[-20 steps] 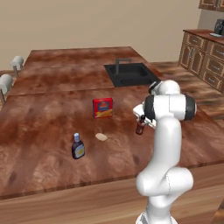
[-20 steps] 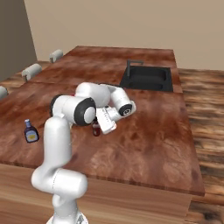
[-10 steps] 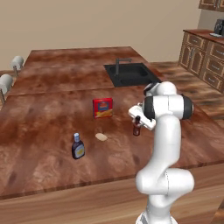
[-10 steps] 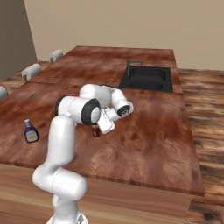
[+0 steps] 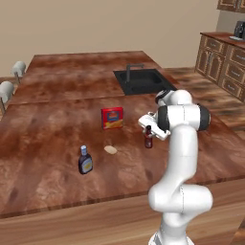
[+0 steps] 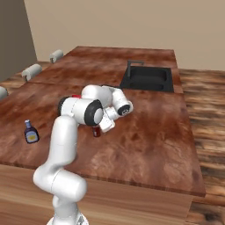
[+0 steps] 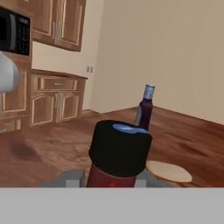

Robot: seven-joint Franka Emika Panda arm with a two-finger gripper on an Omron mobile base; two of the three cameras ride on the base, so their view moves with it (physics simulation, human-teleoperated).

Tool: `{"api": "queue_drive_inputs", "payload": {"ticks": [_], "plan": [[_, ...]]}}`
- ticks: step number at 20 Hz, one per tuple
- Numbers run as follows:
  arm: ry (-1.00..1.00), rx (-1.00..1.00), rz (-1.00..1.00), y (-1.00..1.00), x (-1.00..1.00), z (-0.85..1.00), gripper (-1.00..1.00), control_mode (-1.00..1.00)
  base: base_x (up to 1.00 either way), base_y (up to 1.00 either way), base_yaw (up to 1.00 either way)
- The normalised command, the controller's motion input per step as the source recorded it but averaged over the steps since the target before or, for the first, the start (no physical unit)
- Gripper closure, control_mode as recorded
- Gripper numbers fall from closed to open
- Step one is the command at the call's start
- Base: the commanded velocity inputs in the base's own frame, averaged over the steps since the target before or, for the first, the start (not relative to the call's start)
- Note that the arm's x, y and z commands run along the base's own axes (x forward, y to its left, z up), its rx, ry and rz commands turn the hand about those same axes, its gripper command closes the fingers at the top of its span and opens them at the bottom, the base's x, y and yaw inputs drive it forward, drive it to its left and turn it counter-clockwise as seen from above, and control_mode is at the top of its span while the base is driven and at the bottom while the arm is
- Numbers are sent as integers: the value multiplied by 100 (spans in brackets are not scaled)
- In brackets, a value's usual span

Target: Move the condiment bottle and condiment bottle from the cabinet to the dining counter.

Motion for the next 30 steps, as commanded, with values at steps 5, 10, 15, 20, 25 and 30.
{"api": "queue_drive_inputs", "payload": {"ticks": [5, 10, 15, 20, 25, 30], "plan": [[-12, 0, 3, -24, -34, -5, -100, -100, 0, 0, 0], [-12, 0, 0, -3, -29, 8, -100, -100, 0, 0, 0], [-5, 0, 0, 22, -8, 45, -100, -100, 0, 0, 0], [-10, 0, 0, 35, 0, 97, -100, -100, 0, 0, 0], [-17, -1, 0, 18, -4, 100, -100, -100, 0, 0, 0], [-58, -12, 0, 0, -68, 95, -100, -100, 0, 0, 0]]}}
